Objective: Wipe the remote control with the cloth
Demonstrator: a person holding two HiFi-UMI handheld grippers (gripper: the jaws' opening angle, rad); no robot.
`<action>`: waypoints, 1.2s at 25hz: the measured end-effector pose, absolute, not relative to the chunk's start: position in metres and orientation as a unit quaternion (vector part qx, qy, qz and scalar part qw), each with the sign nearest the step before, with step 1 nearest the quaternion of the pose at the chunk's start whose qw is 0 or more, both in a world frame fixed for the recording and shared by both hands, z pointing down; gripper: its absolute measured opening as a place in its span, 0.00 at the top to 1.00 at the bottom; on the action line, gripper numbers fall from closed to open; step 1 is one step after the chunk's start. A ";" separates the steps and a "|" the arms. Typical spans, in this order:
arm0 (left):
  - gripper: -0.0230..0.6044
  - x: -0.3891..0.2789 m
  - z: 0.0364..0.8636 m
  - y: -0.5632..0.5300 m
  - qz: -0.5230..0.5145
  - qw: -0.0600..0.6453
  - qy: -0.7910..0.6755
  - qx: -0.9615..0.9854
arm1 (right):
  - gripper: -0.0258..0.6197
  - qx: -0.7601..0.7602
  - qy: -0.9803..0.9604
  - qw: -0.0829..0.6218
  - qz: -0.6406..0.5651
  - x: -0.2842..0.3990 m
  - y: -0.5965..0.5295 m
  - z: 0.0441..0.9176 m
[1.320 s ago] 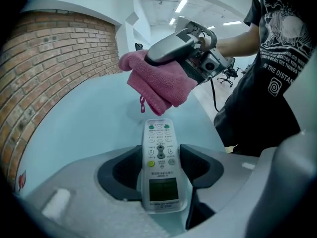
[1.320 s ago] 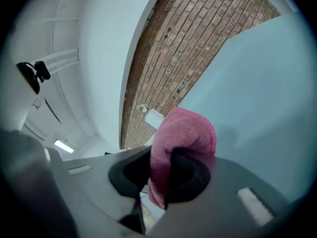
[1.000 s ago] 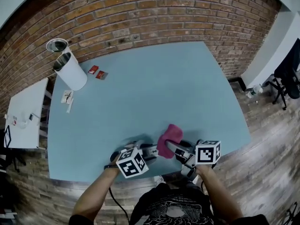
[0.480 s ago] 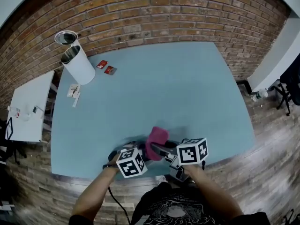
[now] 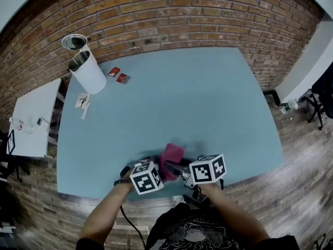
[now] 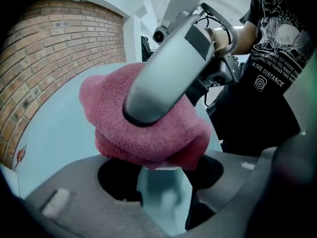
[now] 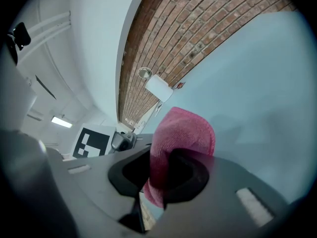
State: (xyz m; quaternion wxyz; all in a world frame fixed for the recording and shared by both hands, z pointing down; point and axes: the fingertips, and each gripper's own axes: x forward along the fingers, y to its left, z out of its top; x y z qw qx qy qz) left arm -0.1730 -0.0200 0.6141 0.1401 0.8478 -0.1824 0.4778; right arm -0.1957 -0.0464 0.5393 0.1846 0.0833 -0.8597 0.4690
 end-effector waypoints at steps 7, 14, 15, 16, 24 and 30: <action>0.57 -0.172 0.616 -0.021 0.498 0.150 -0.168 0.837 | 0.87 0.085 -0.855 0.188 0.476 -0.176 -0.052 0.543; 0.57 -0.173 0.617 -0.021 0.511 0.161 -0.168 0.828 | 0.87 0.086 -0.852 0.188 0.480 -0.154 -0.059 0.545; 0.57 -0.173 0.617 -0.021 0.512 0.162 -0.169 0.827 | 0.87 0.086 -0.852 0.187 0.482 -0.151 -0.061 0.544; 0.57 -0.173 0.617 -0.022 0.514 0.162 -0.170 0.825 | 0.87 0.087 -0.851 0.186 0.484 -0.147 -0.062 0.544; 0.57 -0.174 0.618 -0.021 0.533 0.168 -0.168 0.812 | 0.87 0.086 -0.848 0.186 0.488 -0.123 -0.067 0.545; 0.57 -0.176 0.620 -0.022 0.544 0.169 -0.171 0.804 | 0.87 0.095 -0.847 0.188 0.487 -0.104 -0.073 0.549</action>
